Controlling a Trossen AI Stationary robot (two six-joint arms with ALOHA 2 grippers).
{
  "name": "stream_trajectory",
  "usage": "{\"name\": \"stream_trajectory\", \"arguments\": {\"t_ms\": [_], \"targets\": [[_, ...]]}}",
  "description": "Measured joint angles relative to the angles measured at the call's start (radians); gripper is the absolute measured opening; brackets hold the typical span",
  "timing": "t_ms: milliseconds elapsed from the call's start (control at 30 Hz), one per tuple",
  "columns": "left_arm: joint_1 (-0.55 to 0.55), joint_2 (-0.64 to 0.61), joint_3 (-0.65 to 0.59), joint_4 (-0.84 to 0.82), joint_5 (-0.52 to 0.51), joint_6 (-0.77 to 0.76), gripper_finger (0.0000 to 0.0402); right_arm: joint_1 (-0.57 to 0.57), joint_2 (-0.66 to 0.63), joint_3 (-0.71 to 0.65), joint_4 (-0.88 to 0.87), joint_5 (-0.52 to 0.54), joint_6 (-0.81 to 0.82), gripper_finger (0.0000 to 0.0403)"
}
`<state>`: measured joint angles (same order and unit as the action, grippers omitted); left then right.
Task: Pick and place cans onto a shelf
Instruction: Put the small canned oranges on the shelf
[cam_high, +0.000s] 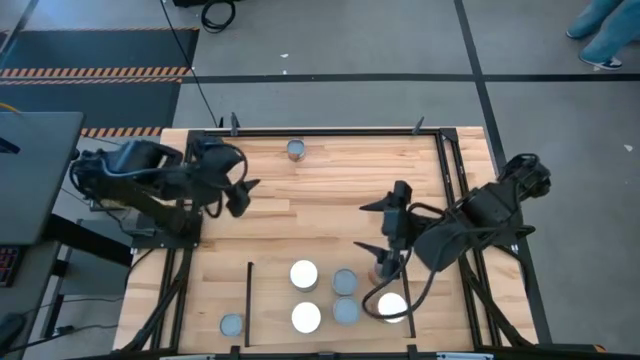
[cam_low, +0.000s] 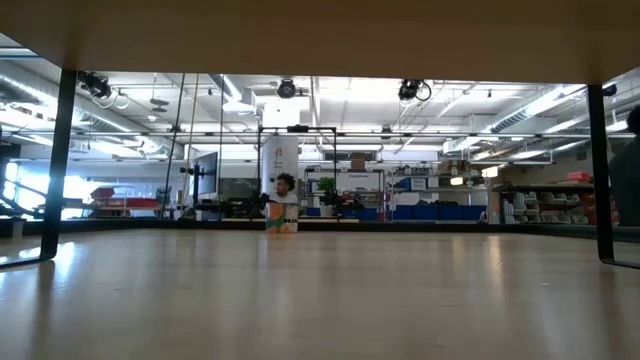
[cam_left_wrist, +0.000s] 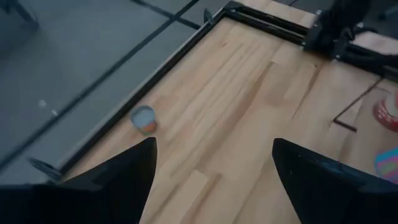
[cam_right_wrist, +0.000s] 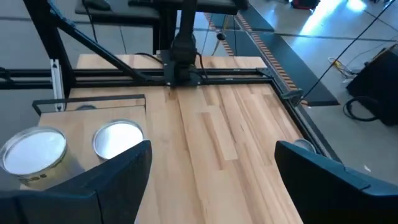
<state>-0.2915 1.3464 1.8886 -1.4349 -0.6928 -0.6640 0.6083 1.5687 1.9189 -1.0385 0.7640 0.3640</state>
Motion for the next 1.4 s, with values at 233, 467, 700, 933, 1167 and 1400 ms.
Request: {"name": "stream_trajectory", "arguments": {"t_ms": [233, 467, 700, 933, 1167, 1400], "targets": [[0.169, -0.166, -0.468, 0.347, 0.112, -0.025, 0.0323, -0.008, -0.117, -0.144, 0.147, -0.058, -0.045, 0.0348], [0.352, -0.191, -0.840, 0.701, 0.302, 0.000, 0.0324, -0.053, -0.180, -0.190, 0.149, -0.060, -0.044, 0.0348], [0.548, -0.113, -1.177, 1.229, 0.382, 0.089, 0.0340, -0.169, -0.201, -0.193, 0.155, -0.045, -0.051, 0.0348], [0.572, -0.031, -1.307, 1.513, 0.326, 0.298, 0.0341, -0.307, -0.205, -0.193, 0.171, -0.015, -0.048, 0.0349], [0.652, 0.105, -1.326, 1.635, 0.277, 0.339, 0.0341, -0.463, -0.204, -0.193, 0.183, -0.022, -0.061, 0.0349], [0.710, 0.220, -1.326, 1.759, 0.269, 0.369, 0.0341, -0.587, -0.246, -0.193, 0.226, -0.134, -0.137, 0.0348]]}}
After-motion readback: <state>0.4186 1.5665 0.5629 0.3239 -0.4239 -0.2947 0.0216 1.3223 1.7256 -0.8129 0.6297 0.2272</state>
